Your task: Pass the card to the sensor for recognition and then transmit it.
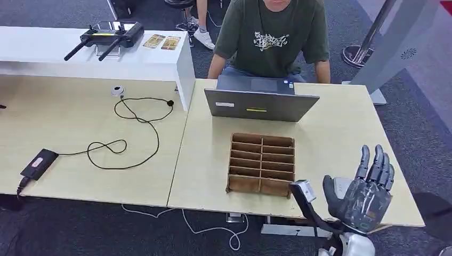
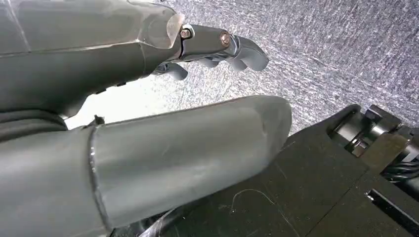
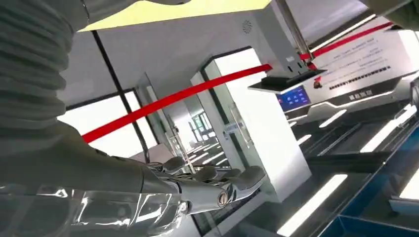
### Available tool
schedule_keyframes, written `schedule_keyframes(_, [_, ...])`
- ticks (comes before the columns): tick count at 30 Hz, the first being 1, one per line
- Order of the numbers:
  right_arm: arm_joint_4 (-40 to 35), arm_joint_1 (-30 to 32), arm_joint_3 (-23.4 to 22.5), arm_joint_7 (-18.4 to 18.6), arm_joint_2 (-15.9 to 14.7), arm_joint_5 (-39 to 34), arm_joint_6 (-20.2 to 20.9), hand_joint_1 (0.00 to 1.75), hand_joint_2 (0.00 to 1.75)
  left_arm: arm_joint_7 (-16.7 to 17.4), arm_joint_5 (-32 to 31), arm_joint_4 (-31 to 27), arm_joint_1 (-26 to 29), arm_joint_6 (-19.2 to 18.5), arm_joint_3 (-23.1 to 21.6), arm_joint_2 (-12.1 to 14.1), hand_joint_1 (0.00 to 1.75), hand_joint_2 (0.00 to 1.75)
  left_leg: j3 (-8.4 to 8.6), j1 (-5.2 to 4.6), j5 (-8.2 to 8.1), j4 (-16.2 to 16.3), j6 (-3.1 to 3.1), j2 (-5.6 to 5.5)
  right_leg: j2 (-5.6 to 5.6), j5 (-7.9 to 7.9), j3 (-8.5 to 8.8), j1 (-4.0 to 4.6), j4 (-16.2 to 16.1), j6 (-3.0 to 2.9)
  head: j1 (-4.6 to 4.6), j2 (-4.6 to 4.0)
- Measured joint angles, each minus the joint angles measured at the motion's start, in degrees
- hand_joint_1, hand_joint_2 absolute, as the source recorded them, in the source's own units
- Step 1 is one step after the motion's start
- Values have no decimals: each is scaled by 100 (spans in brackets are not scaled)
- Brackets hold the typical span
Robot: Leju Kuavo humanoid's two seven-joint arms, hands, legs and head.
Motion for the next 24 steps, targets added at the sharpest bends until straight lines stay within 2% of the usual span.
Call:
schedule_keyframes(10, [-306,269,0,9,-109,0,133,0,175,-2,-4,0,1,-11,2,9,0,0,0,0,-2,0,-2,0,0,-1,-1,0,-1,1,0,0])
schedule_keyframes(14, [-396,350,11,169,-219,0,374,0,175,-2,-17,0,1,-33,2,9,0,0,-1,0,-3,0,-2,0,0,-1,0,0,-1,1,2,0])
schedule_keyframes(16, [-433,386,85,368,-291,0,507,0,175,-2,-20,0,1,-48,2,9,0,0,-1,0,-3,0,-2,0,1,-1,0,0,-1,1,0,0])
schedule_keyframes(20, [-465,397,420,1030,-597,0,837,0,175,2,-37,0,-1,-72,2,9,0,0,-1,0,-3,0,-1,1,0,-1,0,-1,-1,1,2,0])
schedule_keyframes(22, [-470,377,685,1439,-818,0,1039,0,175,9,-37,0,-2,-87,2,7,0,0,-1,-1,-3,0,-1,0,1,-1,1,-2,-1,1,-2,0])
schedule_keyframes(24, [-470,341,993,1691,-1009,0,1265,0,175,11,-29,0,-3,-92,2,7,0,0,-1,-1,-3,0,-1,1,1,-1,0,-1,-1,1,0,0])
